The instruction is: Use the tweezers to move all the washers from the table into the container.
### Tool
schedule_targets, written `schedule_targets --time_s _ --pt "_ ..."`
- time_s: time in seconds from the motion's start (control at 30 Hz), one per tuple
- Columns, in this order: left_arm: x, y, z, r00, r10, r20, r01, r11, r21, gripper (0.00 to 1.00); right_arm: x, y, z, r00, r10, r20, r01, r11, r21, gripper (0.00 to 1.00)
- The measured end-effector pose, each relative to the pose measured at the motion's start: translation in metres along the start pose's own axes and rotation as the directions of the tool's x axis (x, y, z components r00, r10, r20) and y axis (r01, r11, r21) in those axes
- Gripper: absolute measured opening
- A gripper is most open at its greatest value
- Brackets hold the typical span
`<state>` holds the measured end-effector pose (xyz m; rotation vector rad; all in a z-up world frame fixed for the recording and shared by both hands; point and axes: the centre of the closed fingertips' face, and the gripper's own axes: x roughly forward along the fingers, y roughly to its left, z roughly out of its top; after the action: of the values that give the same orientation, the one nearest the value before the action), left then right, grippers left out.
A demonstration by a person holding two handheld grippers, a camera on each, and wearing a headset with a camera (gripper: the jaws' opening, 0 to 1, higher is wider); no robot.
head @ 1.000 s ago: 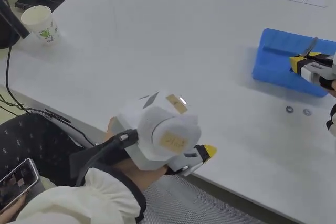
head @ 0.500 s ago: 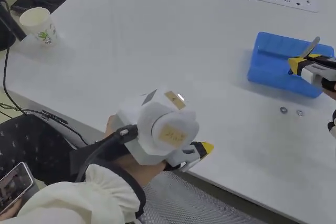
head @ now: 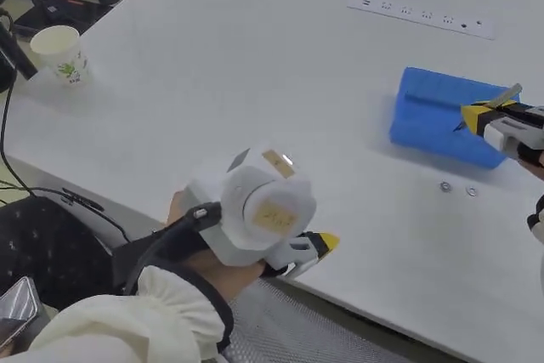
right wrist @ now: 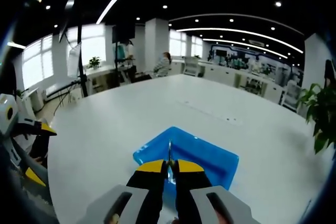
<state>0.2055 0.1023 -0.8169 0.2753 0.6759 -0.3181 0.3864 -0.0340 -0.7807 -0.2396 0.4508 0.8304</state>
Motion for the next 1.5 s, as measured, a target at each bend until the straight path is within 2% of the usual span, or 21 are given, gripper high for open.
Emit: schedule_targets --time_s 0.2,0.43,0.67,0.83,1.17,1.5 --pt "0.000 0.000 0.000 1.0000 0.001 -0.002 -0.001 1.000 0.005 0.83 -0.011 0.007 0.006 0.9999 0.000 0.013 0.000 1.000 0.007 0.04" --pt "0.000 0.000 -0.001 1.0000 0.001 -0.002 -0.001 1.000 0.006 0.83 -0.023 0.012 0.003 0.9998 0.003 0.017 -0.003 1.000 0.009 0.04" --pt "0.000 -0.001 -0.001 1.0000 -0.004 0.000 0.004 1.000 0.007 0.83 -0.028 0.014 -0.013 0.9997 0.021 -0.012 -0.021 0.999 0.029 0.04" --pt "0.000 -0.001 -0.001 1.0000 -0.005 -0.004 0.005 1.000 0.008 0.83 -0.027 0.017 -0.024 0.9989 0.025 -0.039 -0.025 1.000 0.016 0.04" --pt "0.000 -0.002 -0.003 0.9999 -0.007 -0.011 0.007 1.000 0.011 0.82 -0.025 0.029 -0.044 0.9962 0.048 -0.073 -0.044 0.998 0.047 0.04" --pt "0.000 -0.001 -0.003 0.9999 -0.004 -0.014 0.004 1.000 0.013 0.82 -0.021 0.025 -0.055 0.9944 0.043 -0.097 -0.038 0.998 0.057 0.04"
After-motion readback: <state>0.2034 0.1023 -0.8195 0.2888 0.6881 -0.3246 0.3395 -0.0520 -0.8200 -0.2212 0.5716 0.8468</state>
